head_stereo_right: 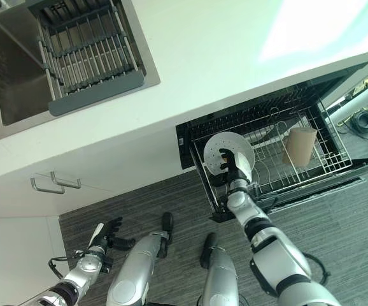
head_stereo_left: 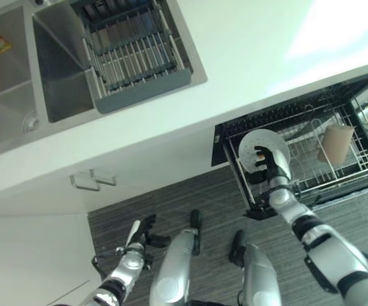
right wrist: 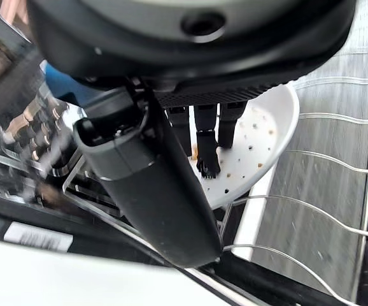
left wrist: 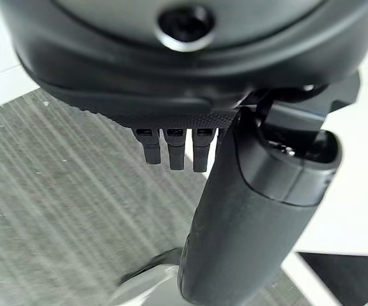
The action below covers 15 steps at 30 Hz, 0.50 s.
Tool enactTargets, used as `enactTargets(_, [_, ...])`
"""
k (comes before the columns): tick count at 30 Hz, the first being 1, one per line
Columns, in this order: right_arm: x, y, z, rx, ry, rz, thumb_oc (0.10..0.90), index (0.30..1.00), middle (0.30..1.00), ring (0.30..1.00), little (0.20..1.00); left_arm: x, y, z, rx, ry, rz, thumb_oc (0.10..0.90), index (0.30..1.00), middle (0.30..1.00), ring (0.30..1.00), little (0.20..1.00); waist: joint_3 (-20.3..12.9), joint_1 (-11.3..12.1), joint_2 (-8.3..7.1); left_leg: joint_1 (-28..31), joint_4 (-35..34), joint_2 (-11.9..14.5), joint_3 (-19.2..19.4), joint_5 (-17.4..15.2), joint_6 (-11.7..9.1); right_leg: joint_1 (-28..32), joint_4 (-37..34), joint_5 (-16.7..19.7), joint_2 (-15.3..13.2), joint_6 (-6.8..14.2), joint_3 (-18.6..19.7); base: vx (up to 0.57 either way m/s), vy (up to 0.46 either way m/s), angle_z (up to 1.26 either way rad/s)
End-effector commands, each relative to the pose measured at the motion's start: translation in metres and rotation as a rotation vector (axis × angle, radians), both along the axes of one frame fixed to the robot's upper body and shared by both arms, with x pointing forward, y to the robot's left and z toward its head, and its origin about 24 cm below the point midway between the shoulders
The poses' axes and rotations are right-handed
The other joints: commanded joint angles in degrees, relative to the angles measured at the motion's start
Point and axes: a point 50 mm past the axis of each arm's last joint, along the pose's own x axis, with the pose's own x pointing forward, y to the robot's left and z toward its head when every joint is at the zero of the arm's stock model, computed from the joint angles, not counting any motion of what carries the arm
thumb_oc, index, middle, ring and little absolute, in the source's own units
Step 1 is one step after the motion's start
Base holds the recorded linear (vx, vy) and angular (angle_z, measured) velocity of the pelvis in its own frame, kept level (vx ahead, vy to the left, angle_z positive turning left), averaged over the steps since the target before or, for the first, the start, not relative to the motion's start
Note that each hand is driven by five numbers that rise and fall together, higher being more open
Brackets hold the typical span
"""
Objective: Place the dishes in the dishwasher.
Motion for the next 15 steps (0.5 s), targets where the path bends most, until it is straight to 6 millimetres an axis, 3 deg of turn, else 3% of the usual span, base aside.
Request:
enactTargets(1, [-0.017,0.043,-0.035,0.214,0.244,0.203,0.800,0.900,0.900,0.900,0.900,0.003,0.003,0.006,0.007,-0.021,-0.018,0.800,0.900,0.900,0.900,0.900,-0.6,2.9,0.39,2.1,0.6,-0.3,-5.2,-3.2,-1.3,0.2,-0.3,3.3,0.0,0.1,-0.3,0.03,-0.066,0.12])
enactTargets(7, [-0.021,0.041,-0.043,0.445,0.293,0.127,0.800,0.900,0.900,0.900,0.900,0.002,0.002,0.003,0.010,-0.008,-0.003,0.800,0.900,0.900,0.900,0.900,-0.6,2.9,0.42,2.7,0.2,-0.5,-5.5,-3.0,-1.1,0.8,-0.6,3.5,0.3,-0.1,-0.2,0.01,-0.018,0.01])
enactTargets(15, [-0.006,0.020,-0.013,0.584,0.025,-0.181,0.800,0.900,0.900,0.900,0.900,-0.005,0.001,-0.003,-0.018,0.009,0.044,0.800,0.900,0.900,0.900,0.900,-0.6,0.9,0.49,2.1,1.0,0.1,-4.4,-2.4,-0.5,-0.4,-0.1,4.4,1.1,-1.2,1.2,0.01,0.025,-0.02])
